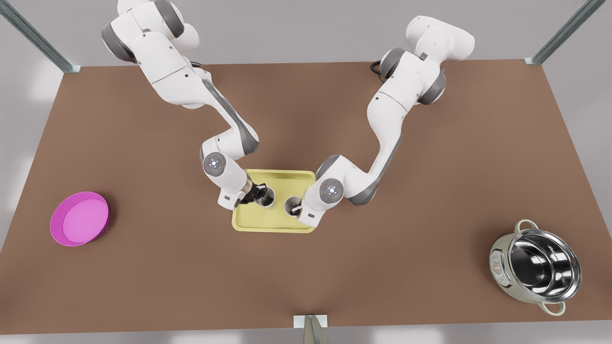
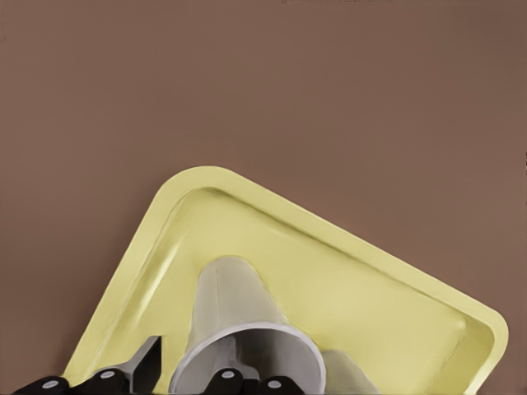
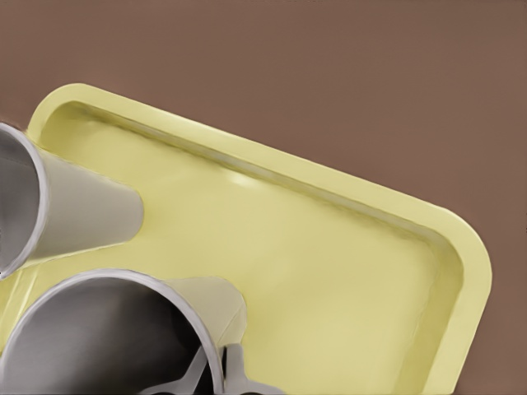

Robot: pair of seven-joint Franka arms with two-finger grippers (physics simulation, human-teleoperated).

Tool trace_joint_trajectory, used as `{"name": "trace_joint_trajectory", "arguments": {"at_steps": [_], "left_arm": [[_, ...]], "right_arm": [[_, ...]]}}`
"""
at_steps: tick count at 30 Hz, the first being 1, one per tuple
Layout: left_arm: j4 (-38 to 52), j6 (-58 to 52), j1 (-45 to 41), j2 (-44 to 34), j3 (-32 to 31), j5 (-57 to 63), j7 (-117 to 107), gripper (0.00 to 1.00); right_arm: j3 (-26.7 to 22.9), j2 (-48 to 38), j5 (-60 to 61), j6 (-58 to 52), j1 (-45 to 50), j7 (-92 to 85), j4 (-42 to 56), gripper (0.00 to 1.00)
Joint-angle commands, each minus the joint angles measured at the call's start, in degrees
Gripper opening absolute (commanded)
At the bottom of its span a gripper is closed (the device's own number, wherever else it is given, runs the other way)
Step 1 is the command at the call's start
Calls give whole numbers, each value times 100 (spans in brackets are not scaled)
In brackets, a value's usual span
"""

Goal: Use both arms to respectively pick up the white IKEA cups from the middle-left and middle-right positions, then place the white IKEA cups onto the middle-middle tray, ensuring that the cups remain upright and do not tip over

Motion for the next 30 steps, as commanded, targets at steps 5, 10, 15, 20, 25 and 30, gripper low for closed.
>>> {"name": "trace_joint_trajectory", "arguments": {"at_steps": [5,10,15,20,25,30], "left_arm": [[6,-652,105,-289,33,78,-1456,100],[-11,-2829,869,-1597,-2,306,-1386,100],[121,-4827,2268,-2618,15,1660,3685,100],[-1347,-4142,2250,-4244,463,1721,6032,100],[-1584,-4282,2443,-4429,534,1563,6041,100],[-1584,-4396,2435,-4297,525,1458,6032,100]], "right_arm": [[-5,28,-33,411,1,2034,11,100],[-23,-191,-33,227,-148,1946,64,100],[-93,-579,-348,-1883,-1844,-602,486,100],[-779,-798,-1325,-3314,-2460,-2027,1443,100],[-700,-1844,-1228,-6154,-2249,-402,2771,100],[-700,-1835,-1202,-6119,-2214,-304,2692,100]]}}
